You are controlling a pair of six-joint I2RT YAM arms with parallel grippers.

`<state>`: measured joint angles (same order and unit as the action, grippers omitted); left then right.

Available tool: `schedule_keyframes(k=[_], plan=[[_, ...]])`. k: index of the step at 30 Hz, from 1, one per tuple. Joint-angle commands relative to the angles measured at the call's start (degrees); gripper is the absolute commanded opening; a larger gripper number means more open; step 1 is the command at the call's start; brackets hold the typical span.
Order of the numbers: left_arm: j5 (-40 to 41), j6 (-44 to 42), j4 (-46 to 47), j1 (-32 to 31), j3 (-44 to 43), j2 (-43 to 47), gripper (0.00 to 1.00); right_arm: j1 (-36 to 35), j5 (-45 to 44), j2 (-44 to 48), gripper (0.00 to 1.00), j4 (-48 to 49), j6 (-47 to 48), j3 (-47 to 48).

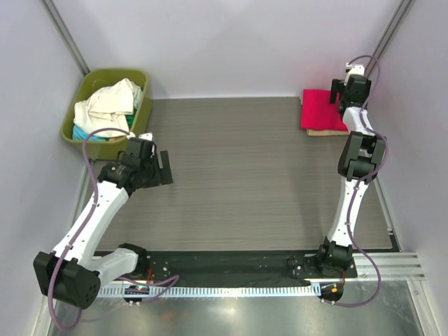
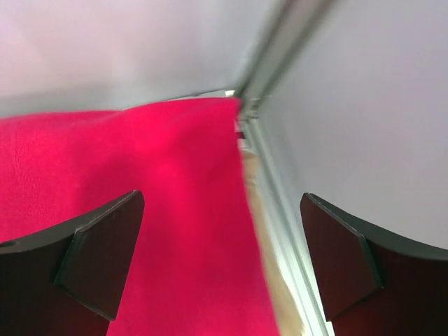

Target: Fold and stack the t-shirts

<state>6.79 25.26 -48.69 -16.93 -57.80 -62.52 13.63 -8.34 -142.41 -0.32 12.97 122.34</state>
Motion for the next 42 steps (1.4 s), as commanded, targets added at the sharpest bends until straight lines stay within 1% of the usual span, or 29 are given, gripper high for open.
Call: schedule_keyframes(k=[1, 2, 4, 5, 6, 7, 8, 10, 11, 12, 13, 14, 15, 17, 18, 19, 21, 22, 24, 25, 27, 29, 31, 32, 34, 35, 36, 39, 42], plan=[[-1.3, -0.1, 1.2, -0.2, -0.3, 2.1, 0.82, -0.2, -10.6, 16.1, 1.0, 9.8, -6.5, -3.5], [-1.5, -0.2, 1.2, -0.1, -0.3, 2.5, 0.82, -0.2, -11.3, 17.5, 0.99, 9.6, -7.9, -4.7], [-1.8, -0.2, 1.3, -0.2, -0.4, 3.0, 0.82, -0.2, -11.0, 20.6, 1.0, 8.1, -14.5, -7.6], [-1.9, -0.3, 1.2, -0.2, -0.4, 3.7, 0.82, -0.1, -9.3, 23.3, 1.0, 4.8, -17.5, -8.3], [-2.0, -0.3, 1.3, -0.2, -0.4, 4.1, 0.83, -0.2, -7.9, 24.7, 0.99, 2.8, -25.2, -9.7], [-2.0, -0.3, 1.5, -0.2, -0.4, 4.5, 0.83, -0.2, -6.3, 26.1, 1.0, 1.3, -28.6, -11.1], [-2.0, -0.3, 1.6, -0.2, -0.3, 5.1, 0.83, -0.2, -2.0, 29.9, 1.0, -1.6, -31.8, -13.1], [-2.0, -0.4, 1.8, -0.1, -0.1, 5.7, 0.84, -0.4, 3.9, 34.2, 1.0, -1.5, -41.9, -21.9], [-1.8, -0.3, 1.9, -0.2, -0.2, 6.1, 0.85, -0.8, 9.2, 36.2, 1.0, 0.0, -44.8, -25.5], [-1.7, -0.5, 1.9, -0.2, -0.2, 6.2, 0.85, -2.3, 10.7, 40.6, 1.0, 2.7, -47.1, -32.9], [-1.9, -0.5, 1.8, -0.2, -0.2, 6.3, 0.85, -3.7, 11.9, 42.7, 1.0, 5.5, -49.2, -36.6], [-2.0, -0.5, 1.8, -0.2, -0.3, 6.4, 0.86, -5.2, 11.3, 44.8, 1.0, 6.5, -49.4, -40.1], [-2.2, -0.5, 1.8, -0.2, -0.4, 6.4, 0.86, -9.6, 10.1, 49.6, 1.0, 7.5, -49.3, -46.7], [-2.4, -0.5, 1.9, -0.1, -0.5, 7.0, 0.87, -14.7, 7.6, 54.3, 1.0, 9.8, -46.2, -52.6], [-2.4, -0.5, 2.0, 0.0, -0.4, 7.4, 0.88, -18.5, 3.5, 57.7, 1.0, 10.2, -45.4, -57.4], [-2.5, -0.5, 2.2, 0.0, -0.4, 7.8, 0.91, -23.9, 3.3, 59.5, 1.0, 10.9, -44.3, -59.6], [-2.4, -0.4, 2.5, 0.1, -0.2, 8.6, 0.95, -29.9, 0.6, 63.7, 1.0, 11.1, -41.5, -65.4], [-2.6, -0.6, 2.5, 0.0, -0.1, 8.6, 0.97, -34.9, 0.9, 65.1, 1.0, 11.9, -40.4, -67.5], [-2.7, -0.5, 2.5, 0.1, -0.4, 8.6, 0.97, -38.8, -0.2, 67.9, 1.0, 11.8, -36.9, -73.7], [-2.7, -0.6, 2.3, 0.1, -0.6, 8.7, 0.98, -41.0, -0.7, 70.7, 1.0, 12.1, -36.9, -75.8], [-2.4, -0.6, 2.4, 0.1, -0.4, 9.2, 1.0, -41.8, 0.9, 73.7, 1.0, 12.6, -38.9, -82.0], [-2.4, -0.5, 2.5, 0.1, -0.3, 9.6, 1.0, -42.3, 4.2, 77.4, 1.0, 11.7, -39.9, -85.4], [-3.4, -0.6, 3.0, 0.1, -0.1, 10.0, 1.0, -42.4, 4.9, 79.5, 1.0, 9.4, -43.0, -89.1], [-3.4, -0.6, 3.1, 0.2, 0.0, 9.8, 1.0, -42.4, 7.1, 80.4, 1.0, 9.1, -43.8, -90.4], [-3.2, -0.6, 2.8, 0.2, -0.2, 9.6, 1.0, -42.5, 7.8, 83.5, 1.0, 9.1, -46.4, -94.2], [-3.0, -0.6, 2.7, 0.4, -0.3, 9.4, 1.0, -42.5, 11.7, 84.6, 1.0, 10.2, -46.8, -95.4], [-2.9, -0.5, 2.6, 0.5, -0.3, 9.3, 1.0, -42.5, 13.5, 86.1, 0.99, 10.8, -47.0, -97.1], [-2.5, -0.3, 2.4, 0.5, -0.3, 8.9, 1.0, -42.5, 16.5, 87.3, 1.0, 11.0, -46.6, -98.0], [-2.6, -0.3, 2.4, 0.5, -0.3, 8.5, 1.0, -42.5, 15.5, 86.6, 1.0, 9.9, -46.1, -97.4]])
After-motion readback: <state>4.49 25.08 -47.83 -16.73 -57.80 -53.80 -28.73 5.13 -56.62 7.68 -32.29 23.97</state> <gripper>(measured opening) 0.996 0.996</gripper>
